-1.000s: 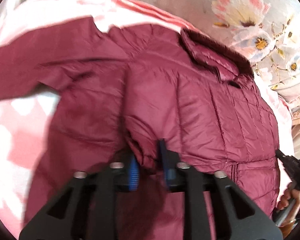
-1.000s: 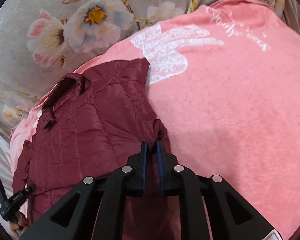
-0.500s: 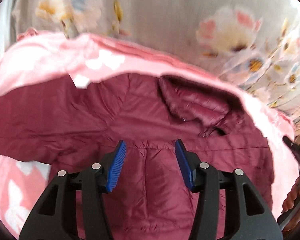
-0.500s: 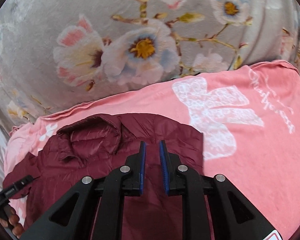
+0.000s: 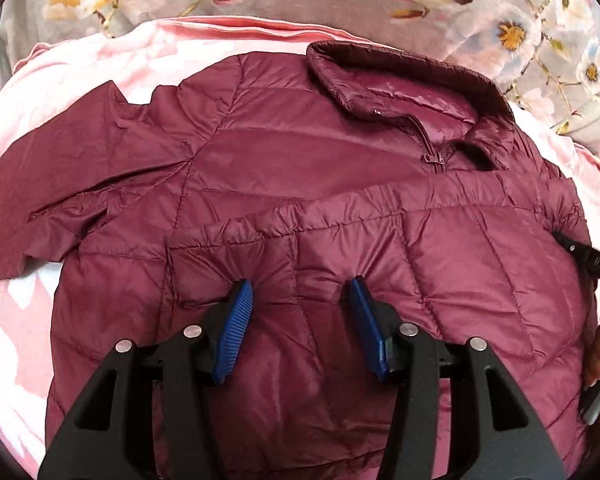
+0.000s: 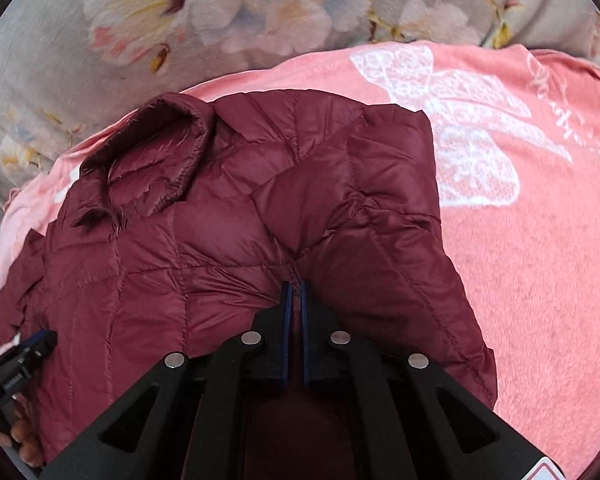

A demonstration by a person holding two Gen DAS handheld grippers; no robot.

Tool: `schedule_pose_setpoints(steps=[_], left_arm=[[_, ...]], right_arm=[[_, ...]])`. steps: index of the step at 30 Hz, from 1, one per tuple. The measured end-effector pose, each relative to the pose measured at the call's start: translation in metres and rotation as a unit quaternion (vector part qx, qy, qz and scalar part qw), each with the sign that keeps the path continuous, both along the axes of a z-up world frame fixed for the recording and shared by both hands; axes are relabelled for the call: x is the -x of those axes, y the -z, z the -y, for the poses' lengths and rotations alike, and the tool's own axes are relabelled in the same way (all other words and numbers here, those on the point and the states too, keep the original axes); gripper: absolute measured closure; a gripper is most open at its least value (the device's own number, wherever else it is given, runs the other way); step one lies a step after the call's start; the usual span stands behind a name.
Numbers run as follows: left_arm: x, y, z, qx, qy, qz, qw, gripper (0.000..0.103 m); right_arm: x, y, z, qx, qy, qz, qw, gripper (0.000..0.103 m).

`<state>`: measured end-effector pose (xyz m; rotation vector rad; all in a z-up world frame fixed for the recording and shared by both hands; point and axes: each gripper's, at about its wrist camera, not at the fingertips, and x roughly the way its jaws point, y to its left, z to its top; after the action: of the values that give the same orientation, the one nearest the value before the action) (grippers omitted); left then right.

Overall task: Fold large clothes
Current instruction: 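Lower the sleeve onto the jacket body and open the right tool, then grasp the other sleeve cuff with the left tool and lift it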

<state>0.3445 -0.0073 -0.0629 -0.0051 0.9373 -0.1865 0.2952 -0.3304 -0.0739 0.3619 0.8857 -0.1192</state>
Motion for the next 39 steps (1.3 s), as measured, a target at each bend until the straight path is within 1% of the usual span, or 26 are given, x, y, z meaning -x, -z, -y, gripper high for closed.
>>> schedule_pose_setpoints(steps=[2, 5, 6, 7, 8, 10, 12, 13, 15, 18, 21, 22, 24, 25, 27, 28, 29, 30, 31, 32, 33, 34, 35, 37, 39], left_arm=[[0.0, -0.002, -0.003, 0.009, -0.01, -0.004, 0.9999, 0.054], [0.009, -0.016, -0.016, 0.033, -0.023, -0.004, 0.9992, 0.055], [0.017, -0.024, -0.024, 0.049, -0.021, 0.001, 0.9986, 0.055], [0.024, -0.029, -0.03, 0.054, -0.018, 0.003, 0.9984, 0.055], [0.029, -0.031, -0.034, 0.054, -0.018, 0.004, 0.9984, 0.055], [0.042, -0.03, -0.042, 0.052, -0.016, 0.001, 0.9985, 0.055], [0.047, -0.02, -0.046, 0.047, -0.019, -0.017, 0.9986, 0.055], [0.048, -0.011, -0.048, 0.041, -0.023, -0.03, 0.9984, 0.055], [0.047, 0.001, -0.05, 0.034, -0.027, -0.037, 0.9984, 0.053], [0.052, 0.005, -0.05, 0.032, -0.029, -0.025, 0.9988, 0.053], [0.056, 0.009, -0.043, 0.01, -0.028, -0.004, 0.9995, 0.053], [0.059, 0.011, -0.04, 0.0, -0.029, 0.007, 0.9995, 0.053], [0.061, 0.012, -0.037, -0.009, -0.031, 0.017, 0.9993, 0.052], [0.061, 0.011, -0.038, -0.007, -0.031, 0.019, 0.9993, 0.052], [0.061, 0.009, -0.045, 0.015, -0.032, 0.018, 0.9992, 0.052], [0.062, 0.005, -0.053, 0.036, -0.036, 0.016, 0.9986, 0.052], [0.065, 0.001, -0.062, 0.057, -0.042, 0.015, 0.9974, 0.052], [0.07, -0.004, -0.073, 0.079, -0.049, 0.018, 0.9956, 0.052], [0.075, -0.011, -0.089, 0.102, -0.061, 0.025, 0.9926, 0.05], [0.081, -0.018, -0.107, 0.117, -0.078, 0.034, 0.9895, 0.047], [0.085, -0.023, -0.119, 0.123, -0.09, 0.041, 0.9875, 0.042], [0.089, -0.03, -0.143, 0.134, -0.114, 0.049, 0.9832, 0.041], [0.09, -0.034, -0.157, 0.14, -0.127, 0.051, 0.9806, 0.041], [0.089, -0.04, -0.196, 0.154, -0.164, 0.049, 0.9731, 0.04], [0.09, -0.042, -0.238, 0.167, -0.21, 0.048, 0.9622, 0.04]], right_arm=[[0.005, -0.01, -0.003, 0.007, 0.008, 0.005, 1.0, 0.098], [0.038, -0.037, -0.01, 0.022, -0.002, 0.032, 0.999, 0.097], [0.046, -0.041, -0.011, 0.031, -0.003, 0.033, 0.999, 0.097], [0.058, -0.044, -0.01, 0.045, -0.003, 0.032, 0.998, 0.097], [0.068, -0.044, -0.009, 0.055, -0.002, 0.027, 0.998, 0.097], [0.075, -0.039, -0.001, 0.061, 0.003, 0.013, 0.998, 0.097], [0.075, -0.026, 0.012, 0.064, 0.014, -0.006, 0.998, 0.097], [0.074, -0.02, 0.017, 0.062, 0.021, -0.015, 0.998, 0.097], [0.071, 0.001, 0.031, 0.046, 0.033, -0.028, 0.998, 0.101], [0.073, 0.005, 0.032, 0.048, 0.034, -0.018, 0.998, 0.103], [0.075, 0.007, 0.026, 0.068, 0.037, -0.01, 0.997, 0.103], [0.074, 0.007, 0.024, 0.075, 0.037, -0.01, 0.996, 0.103], [0.073, 0.007, 0.022, 0.081, 0.037, -0.012, 0.996, 0.103], [0.073, 0.005, 0.023, 0.081, 0.038, -0.014, 0.996, 0.103], [0.076, -0.003, 0.02, 0.091, 0.05, -0.022, 0.994, 0.103], [0.08, -0.013, 0.013, 0.092, 0.054, -0.017, 0.994, 0.098], [0.085, -0.021, 0.007, 0.089, 0.049, -0.006, 0.995, 0.089], [0.091, -0.034, -0.008, 0.085, 0.036, 0.011, 0.996, 0.088], [0.094, -0.039, -0.019, 0.083, 0.025, 0.017, 0.996, 0.089], [0.095, -0.048, -0.044, 0.073, -0.003, 0.025, 0.997, 0.089], [0.095, -0.052, -0.064, 0.062, -0.026, 0.031, 0.997, 0.089], [0.094, -0.053, -0.081, 0.052, -0.047, 0.034, 0.997, 0.089], [0.092, -0.053, -0.107, 0.035, -0.079, 0.034, 0.996, 0.089], [0.084, -0.046, -0.156, 0.0, -0.136, 0.024, 0.99, 0.089], [0.076, -0.038, -0.195, -0.016, -0.175, 0.012, 0.984, 0.089]])
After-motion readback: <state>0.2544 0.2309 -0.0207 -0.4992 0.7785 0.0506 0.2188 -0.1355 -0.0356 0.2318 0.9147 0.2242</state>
